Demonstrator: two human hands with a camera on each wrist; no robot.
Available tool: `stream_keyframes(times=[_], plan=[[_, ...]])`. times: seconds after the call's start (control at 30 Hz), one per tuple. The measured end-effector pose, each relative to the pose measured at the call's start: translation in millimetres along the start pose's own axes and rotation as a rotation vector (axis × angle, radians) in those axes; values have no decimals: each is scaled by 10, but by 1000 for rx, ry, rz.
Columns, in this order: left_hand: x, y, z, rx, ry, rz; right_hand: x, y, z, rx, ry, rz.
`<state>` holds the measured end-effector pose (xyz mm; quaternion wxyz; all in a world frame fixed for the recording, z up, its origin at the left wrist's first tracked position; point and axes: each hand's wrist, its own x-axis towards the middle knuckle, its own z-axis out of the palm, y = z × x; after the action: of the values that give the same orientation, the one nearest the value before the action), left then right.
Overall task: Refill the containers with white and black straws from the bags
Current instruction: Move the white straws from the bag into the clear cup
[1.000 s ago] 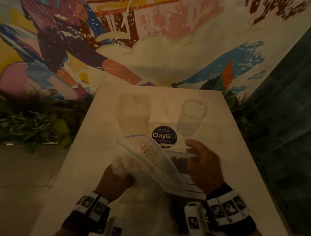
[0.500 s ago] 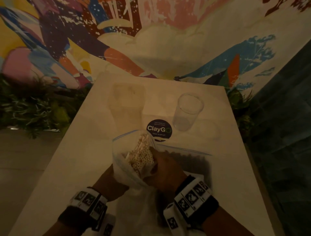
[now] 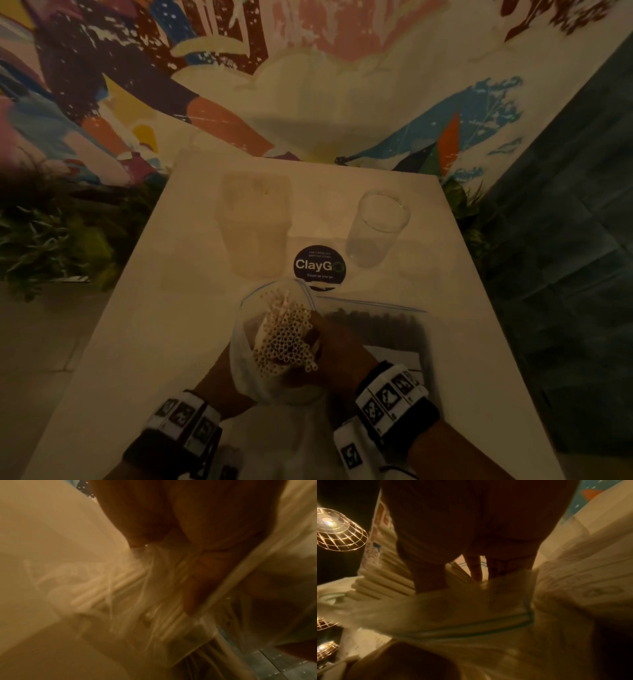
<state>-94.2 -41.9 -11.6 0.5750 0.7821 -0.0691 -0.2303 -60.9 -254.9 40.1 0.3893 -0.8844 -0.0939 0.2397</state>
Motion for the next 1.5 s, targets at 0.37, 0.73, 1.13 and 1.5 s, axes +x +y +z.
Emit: stream_keyframes(times=[0.37,0.73,1.13,1.5], plan=[[308,295,-9,36,237,111,117,28,-85,-266,133,-193],[320,337,41,-169,433,101,208,55,20,149,399,-273],[361,186,-28,-160,440,107,84,-6,75,144,694,-395],[358,134,-27,-271,456,44,133,29,119,139,525,-209]])
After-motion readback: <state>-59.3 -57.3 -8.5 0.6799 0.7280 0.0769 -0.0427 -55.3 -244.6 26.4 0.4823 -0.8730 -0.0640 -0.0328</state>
